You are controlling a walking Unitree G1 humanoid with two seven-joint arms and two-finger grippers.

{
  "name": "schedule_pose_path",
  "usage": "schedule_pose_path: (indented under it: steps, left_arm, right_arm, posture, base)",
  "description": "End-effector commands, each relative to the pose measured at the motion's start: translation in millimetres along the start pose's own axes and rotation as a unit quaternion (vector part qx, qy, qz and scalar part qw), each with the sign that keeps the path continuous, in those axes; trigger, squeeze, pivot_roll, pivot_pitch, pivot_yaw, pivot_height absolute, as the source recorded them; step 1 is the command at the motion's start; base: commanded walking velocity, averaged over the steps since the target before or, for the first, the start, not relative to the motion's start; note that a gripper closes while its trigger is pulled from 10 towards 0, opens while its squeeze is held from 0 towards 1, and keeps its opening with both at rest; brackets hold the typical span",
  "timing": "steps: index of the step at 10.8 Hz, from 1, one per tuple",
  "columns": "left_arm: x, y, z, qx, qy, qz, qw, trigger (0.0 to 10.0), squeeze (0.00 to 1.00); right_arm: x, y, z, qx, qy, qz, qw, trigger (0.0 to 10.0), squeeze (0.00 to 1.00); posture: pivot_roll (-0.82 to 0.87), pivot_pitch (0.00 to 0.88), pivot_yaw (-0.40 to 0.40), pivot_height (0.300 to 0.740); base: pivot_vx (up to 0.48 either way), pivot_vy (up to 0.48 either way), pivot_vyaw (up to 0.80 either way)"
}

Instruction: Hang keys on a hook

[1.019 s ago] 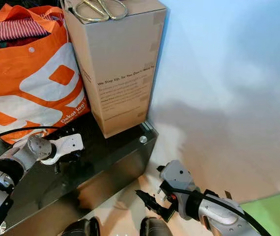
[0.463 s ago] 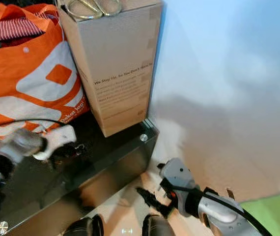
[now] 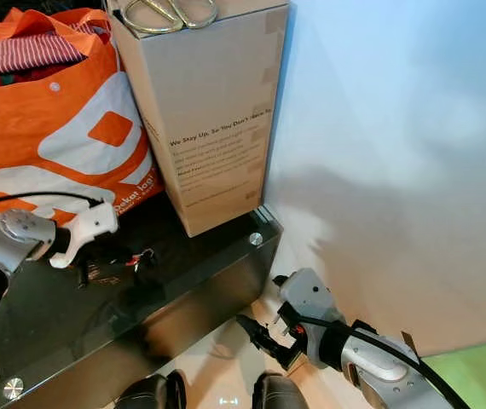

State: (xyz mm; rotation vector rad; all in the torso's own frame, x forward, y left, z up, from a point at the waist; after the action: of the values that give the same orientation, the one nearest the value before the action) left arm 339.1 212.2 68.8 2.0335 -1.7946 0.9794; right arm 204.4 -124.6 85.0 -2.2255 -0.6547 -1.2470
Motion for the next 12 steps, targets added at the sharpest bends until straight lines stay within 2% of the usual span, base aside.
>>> schedule_pose_path:
  steps: [1, 2, 3, 4, 5, 6, 7, 8, 10, 11, 12]
  left_arm:
    - [1.3, -1.8, -4.9, 0.001, 0.013, -0.009, 1.000, 0.0, 0.00]
    - [4.3, -9.8, -11.5, 0.020, 0.025, -0.027, 0.999, 0.0, 0.00]
    - [-2.1, -10.4, -16.7, 0.021, -0.001, -0.008, 1.000, 0.0, 0.00]
    - [2.6, -10.6, -18.1, 0.021, 0.030, -0.031, 0.999, 0.0, 0.00]
    - [5.8, -10.4, -18.9, 0.018, 0.043, -0.031, 0.998, 0.0, 0.00]
    - [11.4, -11.1, -19.5, 0.019, 0.068, -0.044, 0.997, 0.0, 0.00]
    - [21.3, -16.4, -22.0, 0.039, 0.110, -0.066, 0.991, 0.0, 0.00]
    - [25.4, -18.4, -23.4, 0.046, 0.125, -0.072, 0.988, 0.0, 0.00]
    - [63.5, -29.0, -33.2, 0.114, 0.231, -0.100, 0.961, 0.0, 0.00]
    - [71.0, -29.2, -34.3, 0.139, 0.246, -0.100, 0.954, 0.0, 0.00]
    - [77.1, -26.5, -33.5, 0.188, 0.258, -0.097, 0.943, 0.0, 0.00]
  right_arm:
    - [-3.1, 3.8, -3.1, -0.012, 0.002, 0.003, 1.000, 10.0, 0.00]
    - [-4.1, 4.7, -4.8, -0.016, 0.005, 0.006, 1.000, 10.0, 0.00]
    - [-2.9, 3.2, -4.8, -0.017, 0.008, 0.006, 1.000, 10.0, 0.00]
    - [0.0, 2.2, -3.4, -0.018, 0.013, 0.005, 1.000, 10.0, 0.00]
    - [4.2, 3.1, -3.0, -0.023, 0.023, 0.007, 0.999, 10.0, 0.00]
    - [12.4, 5.2, -3.6, -0.033, 0.045, 0.019, 0.998, 10.0, 0.00]
    - [26.8, 5.5, -4.1, -0.042, 0.087, 0.054, 0.994, 10.0, 0.00]
    - [31.2, 5.2, -3.5, -0.045, 0.101, 0.065, 0.992, 10.0, 0.00]
    - [47.3, 12.9, 0.7, -0.086, 0.161, 0.095, 0.979, 10.0, 0.00]
    - [49.6, 18.7, 1.8, -0.106, 0.171, 0.099, 0.975, 10.0, 0.00]
    - [54.4, 28.7, 4.4, -0.147, 0.192, 0.102, 0.965, 10.0, 0.00]
  posture:
    - [-0.22, 0.135, 0.057, 0.732]
    - [-0.22, 0.128, 0.059, 0.732]
    - [-0.22, 0.124, 0.059, 0.732]
    - [-0.22, 0.116, 0.060, 0.732]
    - [-0.22, 0.110, 0.060, 0.732]
    - [-0.22, 0.098, 0.059, 0.732]
    - [-0.21, 0.073, 0.057, 0.732]
    - [-0.20, 0.060, 0.056, 0.732]
    - [-0.16, 0.000, 0.054, 0.732]
    - [-0.15, 0.000, 0.054, 0.732]
    - [-0.14, 0.000, 0.048, 0.732]
  base:
    - [0.000, 0.000, 0.00]
    - [0.000, 0.000, 0.00]
    - [0.000, 0.000, 0.00]
    - [0.000, 0.000, 0.00]
    - [0.000, 0.000, 0.00]
    - [0.000, 0.000, 0.00]
    - [0.000, 0.000, 0.00]
    - [0.000, 0.000, 0.00]
    - [0.000, 0.000, 0.00]
    - [0.000, 0.000, 0.00]
    - [0.000, 0.000, 0.00]
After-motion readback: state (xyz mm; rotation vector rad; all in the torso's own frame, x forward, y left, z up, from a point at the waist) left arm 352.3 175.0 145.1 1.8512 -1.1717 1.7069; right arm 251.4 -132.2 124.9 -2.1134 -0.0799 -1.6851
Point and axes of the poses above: a point about 5 cm out from each wrist's last joint towards the gripper, its own z axis pointing out of the wrist towards the gripper, its own x axis along the axis of the wrist's last joint, y = z × x, the point moved 4 cm from there along z, pointing out of the wrist towards the gripper, and after that the axes turned 13 degrees about z, right-handed, at the moved point
